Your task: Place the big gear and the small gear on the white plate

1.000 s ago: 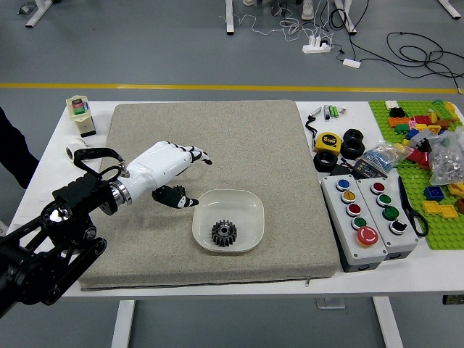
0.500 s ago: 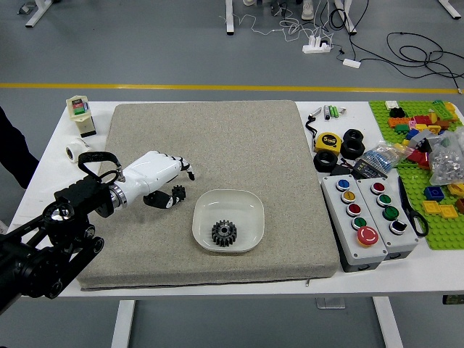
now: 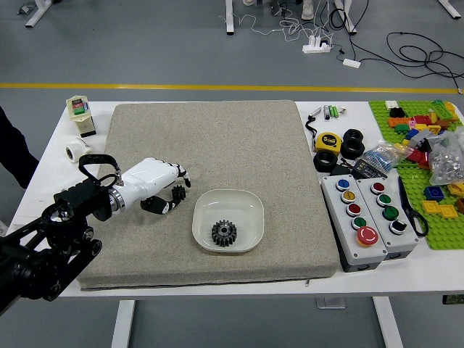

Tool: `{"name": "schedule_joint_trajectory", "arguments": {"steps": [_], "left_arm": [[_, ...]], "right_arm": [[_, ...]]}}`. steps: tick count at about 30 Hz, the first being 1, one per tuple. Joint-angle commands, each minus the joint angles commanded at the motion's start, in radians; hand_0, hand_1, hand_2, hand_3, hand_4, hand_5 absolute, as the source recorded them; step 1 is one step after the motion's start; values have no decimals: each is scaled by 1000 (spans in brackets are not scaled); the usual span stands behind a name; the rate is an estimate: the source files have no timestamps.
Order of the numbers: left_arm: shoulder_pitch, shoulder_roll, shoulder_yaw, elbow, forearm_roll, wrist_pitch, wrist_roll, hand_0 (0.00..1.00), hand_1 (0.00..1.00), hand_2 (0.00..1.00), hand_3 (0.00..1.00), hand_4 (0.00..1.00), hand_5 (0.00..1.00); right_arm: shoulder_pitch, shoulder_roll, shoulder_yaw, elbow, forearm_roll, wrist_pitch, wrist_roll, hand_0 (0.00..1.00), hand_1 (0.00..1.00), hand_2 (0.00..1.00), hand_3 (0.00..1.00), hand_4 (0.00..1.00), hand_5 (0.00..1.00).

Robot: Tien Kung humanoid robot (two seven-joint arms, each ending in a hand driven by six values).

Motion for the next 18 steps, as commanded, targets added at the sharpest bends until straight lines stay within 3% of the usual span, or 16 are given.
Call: {"name": "schedule_joint_trajectory", "arguments": {"steps": [14, 15, 18], "left_arm": [[-9, -7, 2, 25, 0, 4, 5, 431, 599, 766, 637, 657, 126], [-9, -7, 2, 28, 0, 1, 6, 342, 503, 609, 624, 559, 93], [-8, -8, 2, 36, 0, -9, 6, 342, 503, 609, 624, 559, 93]], "right_arm": [[2, 0, 3, 0, -5, 1, -1, 602, 610, 698, 555, 751, 665], [2, 0, 3, 0, -5, 1, -1, 602, 611, 698, 555, 751, 664], [2, 0, 2, 0, -3, 1, -1, 602, 611, 698, 555, 751, 664]]}}
